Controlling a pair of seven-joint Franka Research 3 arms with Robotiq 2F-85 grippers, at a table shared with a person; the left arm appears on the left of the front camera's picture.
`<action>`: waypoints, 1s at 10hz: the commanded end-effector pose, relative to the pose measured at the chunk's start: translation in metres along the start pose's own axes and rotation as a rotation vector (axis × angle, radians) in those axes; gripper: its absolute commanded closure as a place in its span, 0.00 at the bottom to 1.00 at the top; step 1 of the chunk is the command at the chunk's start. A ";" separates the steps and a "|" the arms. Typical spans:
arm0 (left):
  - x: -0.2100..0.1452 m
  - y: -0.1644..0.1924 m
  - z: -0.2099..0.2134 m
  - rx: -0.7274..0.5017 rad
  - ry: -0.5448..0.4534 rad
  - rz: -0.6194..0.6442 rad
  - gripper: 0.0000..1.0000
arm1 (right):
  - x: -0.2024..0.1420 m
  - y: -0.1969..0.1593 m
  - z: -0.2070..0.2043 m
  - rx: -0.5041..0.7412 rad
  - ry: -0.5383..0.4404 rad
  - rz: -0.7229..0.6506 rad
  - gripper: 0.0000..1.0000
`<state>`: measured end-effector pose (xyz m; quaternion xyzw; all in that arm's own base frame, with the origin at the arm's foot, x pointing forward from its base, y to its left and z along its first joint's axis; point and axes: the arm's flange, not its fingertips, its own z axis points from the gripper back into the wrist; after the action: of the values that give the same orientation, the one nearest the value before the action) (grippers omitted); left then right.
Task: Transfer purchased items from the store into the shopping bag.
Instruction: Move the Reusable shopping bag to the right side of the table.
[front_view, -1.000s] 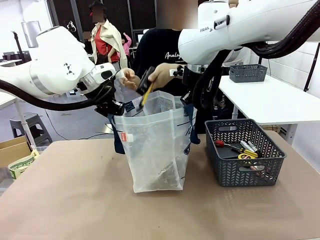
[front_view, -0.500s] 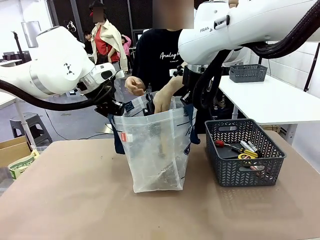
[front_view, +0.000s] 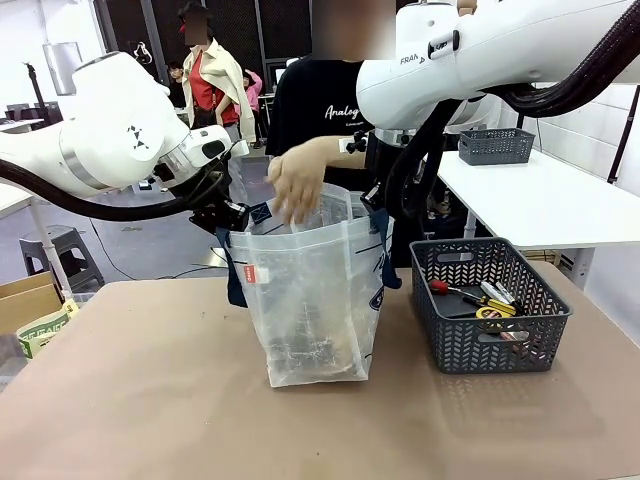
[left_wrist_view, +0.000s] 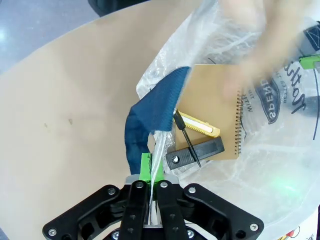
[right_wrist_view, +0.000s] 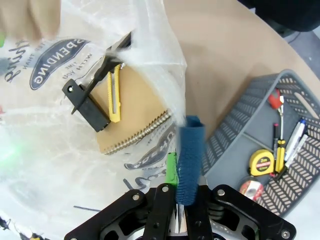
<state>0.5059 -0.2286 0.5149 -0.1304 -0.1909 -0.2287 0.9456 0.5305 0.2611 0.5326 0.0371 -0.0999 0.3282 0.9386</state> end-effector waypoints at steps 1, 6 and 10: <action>0.001 0.002 0.002 0.002 -0.006 0.002 1.00 | -0.001 -0.001 0.000 -0.003 0.001 -0.001 1.00; 0.001 0.002 0.002 0.002 -0.006 0.002 1.00 | -0.001 -0.001 0.000 -0.003 0.001 -0.001 1.00; 0.001 0.002 0.002 0.002 -0.006 0.002 1.00 | -0.001 -0.001 0.000 -0.003 0.001 -0.001 1.00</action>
<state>0.5059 -0.2286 0.5149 -0.1304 -0.1910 -0.2287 0.9456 0.5305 0.2611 0.5326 0.0371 -0.0999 0.3282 0.9386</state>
